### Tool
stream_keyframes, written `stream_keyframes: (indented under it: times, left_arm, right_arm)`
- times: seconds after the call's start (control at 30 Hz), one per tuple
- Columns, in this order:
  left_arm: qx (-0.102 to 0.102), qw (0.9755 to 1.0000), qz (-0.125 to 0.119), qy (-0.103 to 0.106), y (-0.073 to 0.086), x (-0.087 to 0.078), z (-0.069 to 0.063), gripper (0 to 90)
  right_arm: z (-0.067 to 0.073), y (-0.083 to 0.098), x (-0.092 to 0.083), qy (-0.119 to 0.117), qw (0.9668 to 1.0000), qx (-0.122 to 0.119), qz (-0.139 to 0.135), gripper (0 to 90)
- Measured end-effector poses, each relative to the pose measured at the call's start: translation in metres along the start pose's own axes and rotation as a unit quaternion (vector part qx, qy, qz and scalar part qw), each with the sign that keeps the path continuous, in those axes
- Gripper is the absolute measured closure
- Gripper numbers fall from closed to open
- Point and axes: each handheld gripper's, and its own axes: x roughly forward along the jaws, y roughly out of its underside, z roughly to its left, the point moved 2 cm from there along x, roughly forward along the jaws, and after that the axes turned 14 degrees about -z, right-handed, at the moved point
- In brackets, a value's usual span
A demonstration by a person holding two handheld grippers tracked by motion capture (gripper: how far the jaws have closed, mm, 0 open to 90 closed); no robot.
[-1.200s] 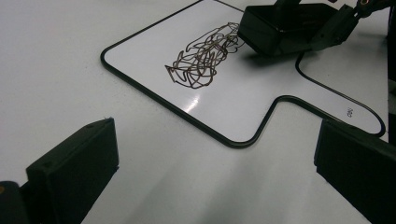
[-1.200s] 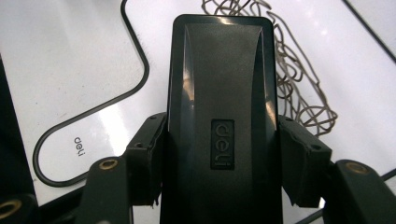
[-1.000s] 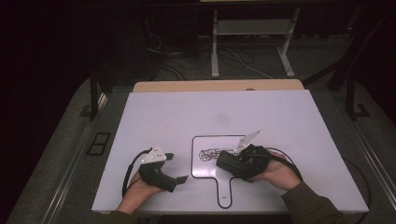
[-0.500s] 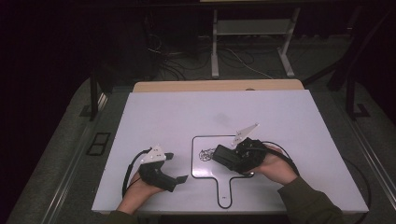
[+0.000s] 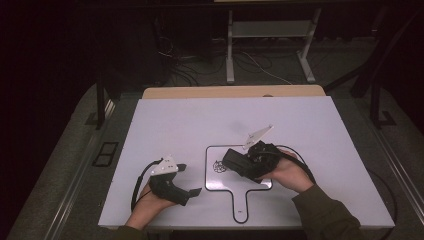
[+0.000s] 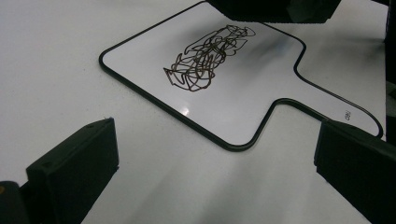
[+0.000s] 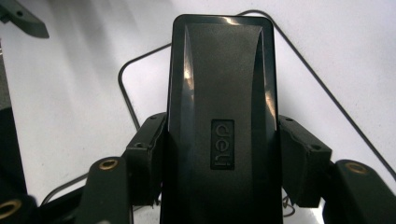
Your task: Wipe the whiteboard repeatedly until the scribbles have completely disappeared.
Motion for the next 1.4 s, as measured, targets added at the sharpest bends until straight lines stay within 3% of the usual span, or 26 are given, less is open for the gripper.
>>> stream_keyframes:
  times: [0.27, 0.93, 1.4]
  left_arm:
    - [0.000, 1.0000, 0.001, 0.001, 0.000, 0.000, 0.000, 0.0]
    - [0.001, 1.0000, 0.000, 0.001, 0.000, 0.000, -0.001, 0.0]
    - [0.000, 1.0000, 0.000, 0.004, 0.000, 0.001, -0.001, 0.0]
  right_arm:
    - [-0.003, -0.007, 0.005, -0.002, 0.9999, 0.009, -0.006, 38.5]
    - [-0.001, -0.025, 0.046, 0.000, 0.9998, -0.015, 0.012, 38.5]
    - [-0.009, -0.033, 0.081, 0.007, 0.9986, -0.018, 0.050, 38.5]
